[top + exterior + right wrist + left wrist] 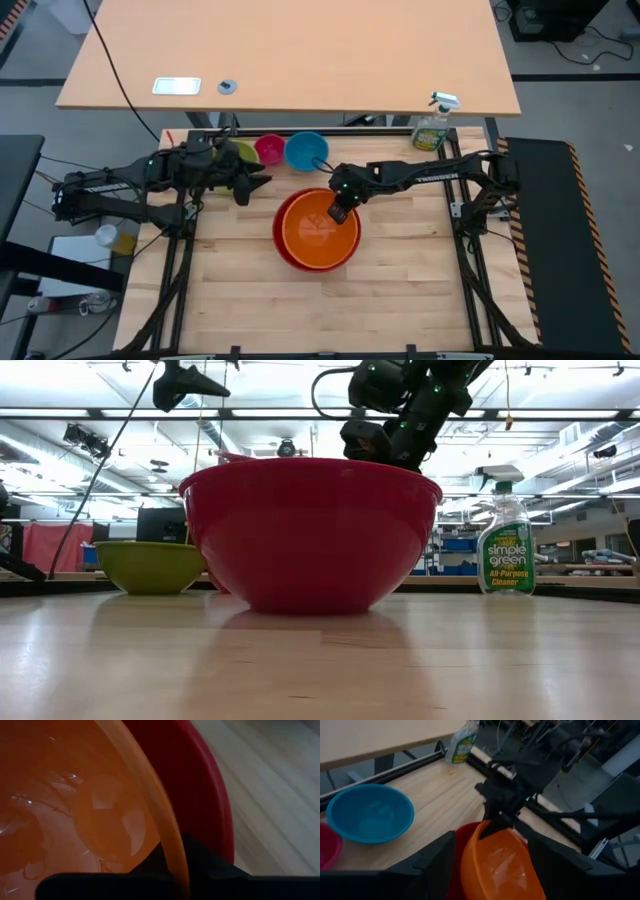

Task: Nest bowls inside each other
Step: Stack the orange bowl on the red bowl

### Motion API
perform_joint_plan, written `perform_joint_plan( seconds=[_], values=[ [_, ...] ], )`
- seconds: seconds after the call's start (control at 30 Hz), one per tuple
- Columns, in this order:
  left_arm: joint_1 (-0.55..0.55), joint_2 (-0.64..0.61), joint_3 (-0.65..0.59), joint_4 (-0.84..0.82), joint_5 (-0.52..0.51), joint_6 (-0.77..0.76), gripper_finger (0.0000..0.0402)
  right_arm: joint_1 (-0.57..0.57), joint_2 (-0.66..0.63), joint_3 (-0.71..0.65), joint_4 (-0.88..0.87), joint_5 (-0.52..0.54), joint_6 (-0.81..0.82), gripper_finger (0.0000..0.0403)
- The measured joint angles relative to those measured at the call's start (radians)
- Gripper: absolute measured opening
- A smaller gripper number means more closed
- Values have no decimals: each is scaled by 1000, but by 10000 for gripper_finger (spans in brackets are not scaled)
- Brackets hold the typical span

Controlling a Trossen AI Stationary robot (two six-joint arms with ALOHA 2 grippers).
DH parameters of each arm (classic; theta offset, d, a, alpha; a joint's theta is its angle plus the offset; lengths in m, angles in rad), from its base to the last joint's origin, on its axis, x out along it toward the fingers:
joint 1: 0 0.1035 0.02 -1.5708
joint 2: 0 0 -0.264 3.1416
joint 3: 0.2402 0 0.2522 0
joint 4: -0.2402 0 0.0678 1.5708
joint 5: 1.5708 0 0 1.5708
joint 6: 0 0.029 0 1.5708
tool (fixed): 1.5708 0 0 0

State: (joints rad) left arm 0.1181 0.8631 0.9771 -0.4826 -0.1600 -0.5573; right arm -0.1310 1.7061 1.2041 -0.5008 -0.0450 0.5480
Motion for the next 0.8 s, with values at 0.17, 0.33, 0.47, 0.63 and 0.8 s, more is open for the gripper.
perform_joint_plan(
  seconds=[0.17,0.33,0.47,0.63,0.8],
  values=[
    [0,0,0,-63,1,-7,251,0,0,0,-4,-18,-1,74],
    [0,0,0,-134,1,-9,251,-3,-1,2,-1,-55,-1,133],
    [0,0,0,-164,1,-15,251,-4,-1,17,-38,-65,2,172],
    [0,1,0,-214,1,-43,251,-4,-1,117,-183,11,-44,193],
    [1,10,0,-256,0,-49,251,-13,-1,212,-273,59,-118,193]
  ],
)
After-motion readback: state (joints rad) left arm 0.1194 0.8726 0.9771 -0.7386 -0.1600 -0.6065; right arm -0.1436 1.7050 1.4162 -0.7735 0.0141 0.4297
